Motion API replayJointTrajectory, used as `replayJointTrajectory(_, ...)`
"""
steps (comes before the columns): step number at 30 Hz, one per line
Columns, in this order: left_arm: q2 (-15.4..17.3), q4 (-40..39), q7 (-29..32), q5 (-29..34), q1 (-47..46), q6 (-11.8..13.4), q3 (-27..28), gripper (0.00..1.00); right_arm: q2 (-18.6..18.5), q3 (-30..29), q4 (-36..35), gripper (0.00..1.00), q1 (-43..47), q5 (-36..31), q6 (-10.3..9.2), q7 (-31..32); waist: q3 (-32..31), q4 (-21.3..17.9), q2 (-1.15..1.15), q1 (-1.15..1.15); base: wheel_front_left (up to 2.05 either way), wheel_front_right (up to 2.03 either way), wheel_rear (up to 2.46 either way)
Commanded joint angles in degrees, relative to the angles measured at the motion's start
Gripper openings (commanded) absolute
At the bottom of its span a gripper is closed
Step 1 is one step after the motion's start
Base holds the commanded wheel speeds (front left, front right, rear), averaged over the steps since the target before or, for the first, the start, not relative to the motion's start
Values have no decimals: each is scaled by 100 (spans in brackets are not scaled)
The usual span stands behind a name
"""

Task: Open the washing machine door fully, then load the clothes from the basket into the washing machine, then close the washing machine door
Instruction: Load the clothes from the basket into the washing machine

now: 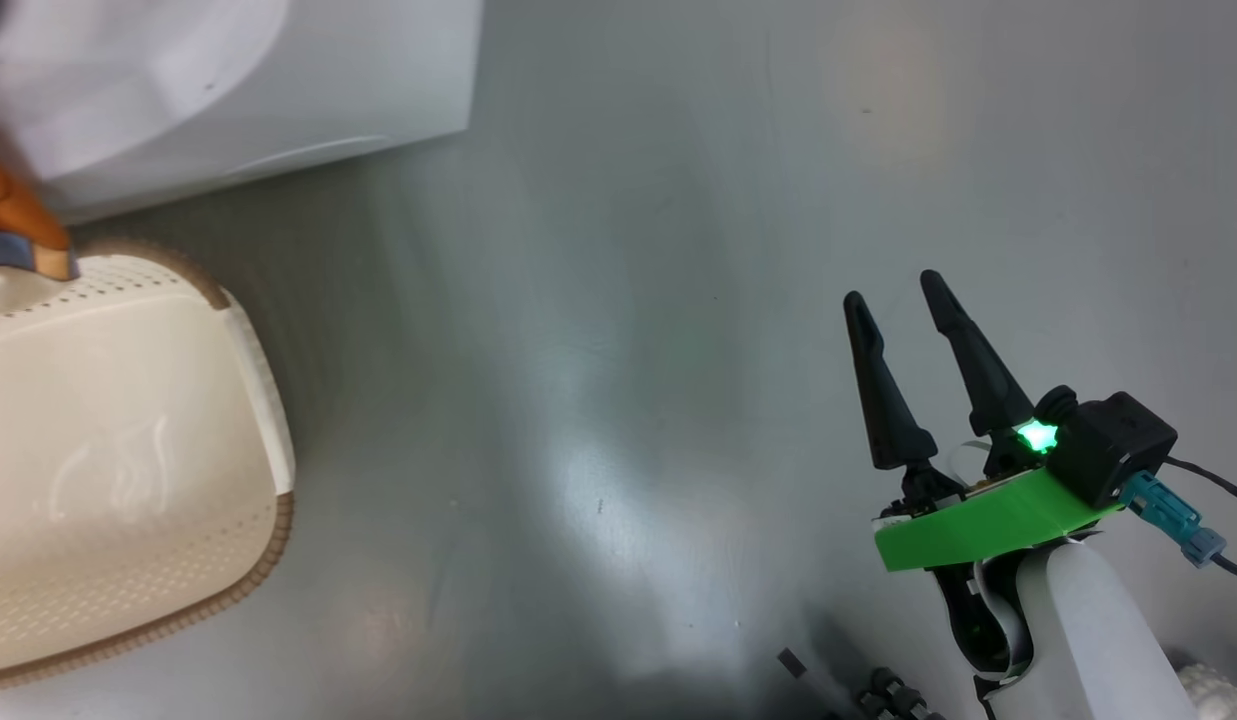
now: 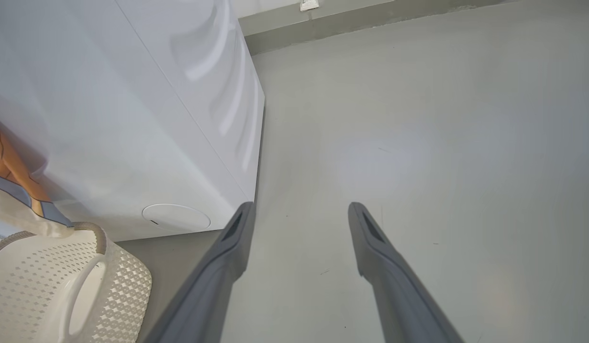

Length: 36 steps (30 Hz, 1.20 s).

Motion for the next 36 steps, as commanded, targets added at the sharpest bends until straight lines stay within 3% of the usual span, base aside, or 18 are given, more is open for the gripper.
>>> replayJointTrajectory(1,248,-230,-29,6,222,-2,160,100,-9,98,-78,100,69,-44,16,-27,-116,114,0,0,0,0,0)
replayJointTrajectory(13,-97,-1061,-29,64,1152,-14,615,100,-9,41,-4,100,106,-182,16,-27,-423,328,0,0,0,0,0)
replayJointTrajectory(28,-615,-2691,-29,467,3083,-15,1255,100,-9,23,26,100,170,-291,16,-27,-632,485,0,0,0,0,0)
replayJointTrajectory(36,-902,-3091,-29,596,3832,-15,1510,100,-9,49,60,100,178,-327,16,-27,-698,550,0,0,0,0,0)
